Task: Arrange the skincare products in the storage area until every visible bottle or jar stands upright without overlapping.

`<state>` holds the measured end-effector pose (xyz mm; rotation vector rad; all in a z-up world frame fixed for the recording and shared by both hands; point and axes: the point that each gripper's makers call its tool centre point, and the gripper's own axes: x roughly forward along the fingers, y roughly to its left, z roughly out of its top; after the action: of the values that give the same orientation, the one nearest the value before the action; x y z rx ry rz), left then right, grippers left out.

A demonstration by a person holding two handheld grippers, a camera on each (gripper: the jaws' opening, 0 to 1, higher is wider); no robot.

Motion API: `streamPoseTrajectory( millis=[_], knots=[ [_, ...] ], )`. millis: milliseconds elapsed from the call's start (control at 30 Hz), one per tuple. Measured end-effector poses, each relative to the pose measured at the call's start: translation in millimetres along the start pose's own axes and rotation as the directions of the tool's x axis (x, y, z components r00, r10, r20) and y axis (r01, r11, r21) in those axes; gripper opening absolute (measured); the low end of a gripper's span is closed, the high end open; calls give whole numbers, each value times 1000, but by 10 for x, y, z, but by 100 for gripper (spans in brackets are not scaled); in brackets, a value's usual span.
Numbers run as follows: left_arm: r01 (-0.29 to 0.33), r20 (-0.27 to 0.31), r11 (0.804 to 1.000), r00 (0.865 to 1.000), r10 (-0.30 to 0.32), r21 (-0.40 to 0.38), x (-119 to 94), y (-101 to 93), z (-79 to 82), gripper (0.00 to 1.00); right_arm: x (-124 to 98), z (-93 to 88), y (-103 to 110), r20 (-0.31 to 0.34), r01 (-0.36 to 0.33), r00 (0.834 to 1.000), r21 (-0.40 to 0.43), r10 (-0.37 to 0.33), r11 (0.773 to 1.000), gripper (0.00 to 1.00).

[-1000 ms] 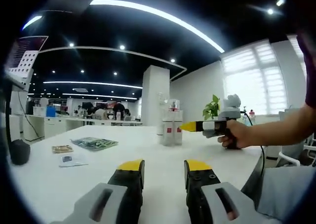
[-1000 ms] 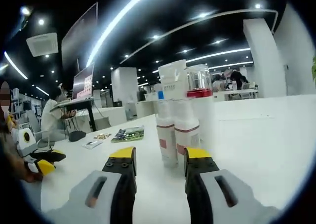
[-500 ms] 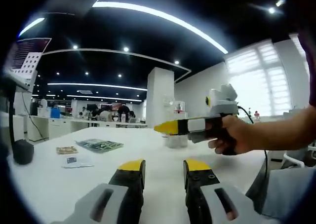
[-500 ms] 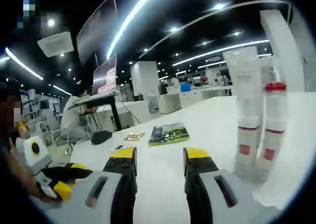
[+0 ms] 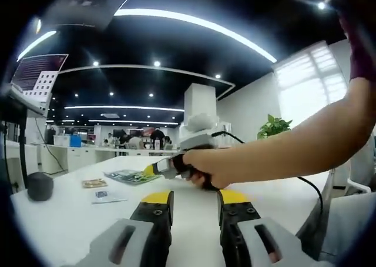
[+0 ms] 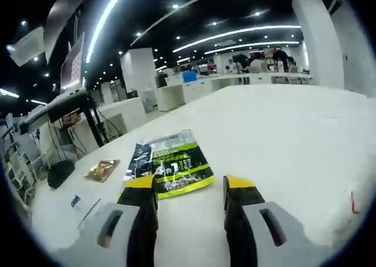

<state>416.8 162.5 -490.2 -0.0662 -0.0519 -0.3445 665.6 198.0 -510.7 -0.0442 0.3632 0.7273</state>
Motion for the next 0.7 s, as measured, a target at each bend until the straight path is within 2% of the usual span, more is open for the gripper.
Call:
streamPoseTrajectory(
  millis=[33, 67, 100, 167, 267, 300, 367, 400, 467, 500, 567, 667, 700],
  knots=[
    [0, 0, 1000, 1000, 0, 1, -3, 3, -1, 31, 15, -8, -26, -12, 18, 1000, -13, -18, 1000, 42],
    [0, 1, 1000, 1000, 0, 2, -11, 12, 2, 31, 39, -2, 12, -15, -2, 1000, -40, 1, 999, 40],
    [-1, 1, 1000, 1000, 1, 2, -14, 17, 2, 31, 41, -17, 13, -28, 8, 1000, -42, -9, 999, 38],
    [5, 1, 1000, 1000, -5, 1, -16, 8, 2, 31, 94, -11, 17, -34, 6, 999, -116, -10, 993, 30],
    [6, -1, 1000, 1000, -6, -3, -15, 2, -2, 31, 84, -22, 25, -35, 7, 999, -109, -11, 994, 22],
    [6, 0, 1000, 1000, -6, -6, -15, 0, 0, 31, 77, -26, 26, -36, 4, 999, -133, -9, 991, 14],
    [6, -1, 1000, 1000, -6, -12, -13, -1, 0, 31, 81, -36, 41, -37, 8, 999, -139, -14, 990, 6],
    [6, -1, 1000, 1000, -6, -13, -12, -4, 0, 31, 88, -40, 80, -42, -6, 999, -218, -3, 976, 1],
    [7, -3, 1000, 1000, -7, -14, -9, -12, -3, 31, 108, -26, 90, -34, 12, 999, -277, -22, 961, 1],
    [8, -3, 1000, 1000, -8, -14, -7, -16, -4, 31, 122, -26, 138, -36, 4, 999, -326, -17, 945, 1],
    [10, -5, 1000, 1000, -10, -15, -6, -23, -3, 31, 117, -23, 126, -27, 19, 999, -345, -30, 938, 0],
    [10, -6, 1000, 1000, -10, -13, -10, -22, -5, 31, 115, -23, 110, -23, 14, 1000, -265, -21, 964, 0],
    [11, -7, 1000, 1000, -11, -10, -11, -21, -8, 31, 102, -12, 103, -17, 8, 1000, -197, -11, 980, 0]
  ],
)
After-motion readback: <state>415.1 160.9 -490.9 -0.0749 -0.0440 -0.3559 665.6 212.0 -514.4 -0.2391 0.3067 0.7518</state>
